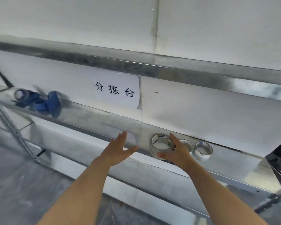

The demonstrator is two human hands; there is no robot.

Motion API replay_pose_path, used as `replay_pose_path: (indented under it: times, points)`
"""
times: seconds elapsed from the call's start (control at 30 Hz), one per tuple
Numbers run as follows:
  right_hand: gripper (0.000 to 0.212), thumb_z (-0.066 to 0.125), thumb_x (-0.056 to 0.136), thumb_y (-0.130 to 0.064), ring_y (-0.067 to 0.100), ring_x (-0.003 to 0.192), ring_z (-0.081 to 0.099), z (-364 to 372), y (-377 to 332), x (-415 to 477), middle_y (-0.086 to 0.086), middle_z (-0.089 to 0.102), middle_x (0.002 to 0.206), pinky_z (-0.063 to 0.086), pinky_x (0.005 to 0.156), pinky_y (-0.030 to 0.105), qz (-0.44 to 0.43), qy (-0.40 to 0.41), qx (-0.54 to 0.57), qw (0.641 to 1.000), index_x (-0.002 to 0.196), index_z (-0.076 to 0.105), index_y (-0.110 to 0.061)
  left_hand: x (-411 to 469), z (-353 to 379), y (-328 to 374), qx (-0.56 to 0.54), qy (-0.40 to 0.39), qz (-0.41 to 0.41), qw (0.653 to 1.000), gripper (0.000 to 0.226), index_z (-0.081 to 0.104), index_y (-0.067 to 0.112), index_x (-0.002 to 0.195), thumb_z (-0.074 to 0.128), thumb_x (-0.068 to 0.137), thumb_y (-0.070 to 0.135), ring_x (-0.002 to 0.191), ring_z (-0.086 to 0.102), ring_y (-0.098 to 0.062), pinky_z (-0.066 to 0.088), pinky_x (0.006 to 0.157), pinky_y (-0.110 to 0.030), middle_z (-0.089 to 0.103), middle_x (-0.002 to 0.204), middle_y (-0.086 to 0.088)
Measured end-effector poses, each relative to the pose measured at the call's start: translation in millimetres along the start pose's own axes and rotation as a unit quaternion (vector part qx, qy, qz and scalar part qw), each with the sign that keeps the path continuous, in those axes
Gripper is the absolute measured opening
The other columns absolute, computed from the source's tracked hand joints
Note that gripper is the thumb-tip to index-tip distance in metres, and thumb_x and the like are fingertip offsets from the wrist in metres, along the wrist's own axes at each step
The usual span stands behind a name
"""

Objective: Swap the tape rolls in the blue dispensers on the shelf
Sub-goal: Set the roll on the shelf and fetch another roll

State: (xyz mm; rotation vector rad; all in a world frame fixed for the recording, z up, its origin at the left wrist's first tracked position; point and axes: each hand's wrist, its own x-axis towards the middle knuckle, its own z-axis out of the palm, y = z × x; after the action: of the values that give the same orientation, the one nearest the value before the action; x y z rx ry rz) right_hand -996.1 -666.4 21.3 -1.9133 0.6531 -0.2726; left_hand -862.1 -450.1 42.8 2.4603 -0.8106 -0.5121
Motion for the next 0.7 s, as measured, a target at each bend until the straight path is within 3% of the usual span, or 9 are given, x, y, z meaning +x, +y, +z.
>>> replay_pose_path:
  times: [0.23,0.33,0.5,0.6,0.7]
  points:
    - [0.11,0.091,0.057,-0.028,0.008,0.111,0.051,124,-56,-1,-0.011,0.052,0.131,0.04,0.092,0.023,-0.034,-0.067,0.009,0.997,0.148,0.028,-0.033,-51,-58,-108,-0.025,0.047,-0.071,0.996,0.091,-0.009,0.031,0.15,0.039,0.084,0.071,0.146,-0.011,-0.026,0.002,0.118,-0.043,-0.009,0.159,0.008]
    - [0.109,0.09,0.057,-0.031,0.008,0.113,0.051,170,-78,-2,-0.012,0.05,0.133,0.039,0.092,0.023,-0.047,-0.098,0.021,0.994,0.148,0.03,-0.033,-76,-80,-150,-0.001,0.077,-0.073,0.994,0.091,-0.01,0.022,0.151,0.038,0.088,0.066,0.146,-0.01,-0.016,-0.005,0.117,-0.035,-0.008,0.16,0.004]
    - [0.105,0.09,0.06,-0.03,0.005,0.115,0.048,236,-113,-10,-0.017,0.048,0.131,0.037,0.094,0.022,-0.083,-0.153,0.031,0.984,0.147,0.032,-0.031,-118,-114,-204,-0.001,0.115,-0.119,0.986,0.094,-0.008,0.018,0.151,0.039,0.086,0.067,0.147,-0.005,-0.021,0.0,0.118,-0.039,-0.006,0.16,0.001]
    - [0.092,0.089,0.063,-0.027,-0.001,0.104,0.051,268,-135,-16,-0.021,0.049,0.119,0.036,0.09,0.021,-0.11,-0.188,0.024,0.976,0.139,0.039,-0.036,-135,-129,-239,0.017,0.135,-0.126,0.983,0.101,-0.005,0.016,0.152,0.034,0.08,0.075,0.147,-0.005,-0.019,-0.002,0.119,-0.039,-0.003,0.159,0.003]
    - [0.083,0.088,0.064,-0.024,-0.006,0.095,0.052,293,-153,-17,-0.012,0.053,0.124,0.038,0.088,0.02,-0.138,-0.209,0.008,0.968,0.133,0.044,-0.036,-152,-141,-267,0.023,0.168,-0.142,0.975,0.098,-0.001,0.015,0.152,0.037,0.082,0.073,0.147,-0.001,-0.014,-0.004,0.119,-0.037,0.002,0.16,0.001]
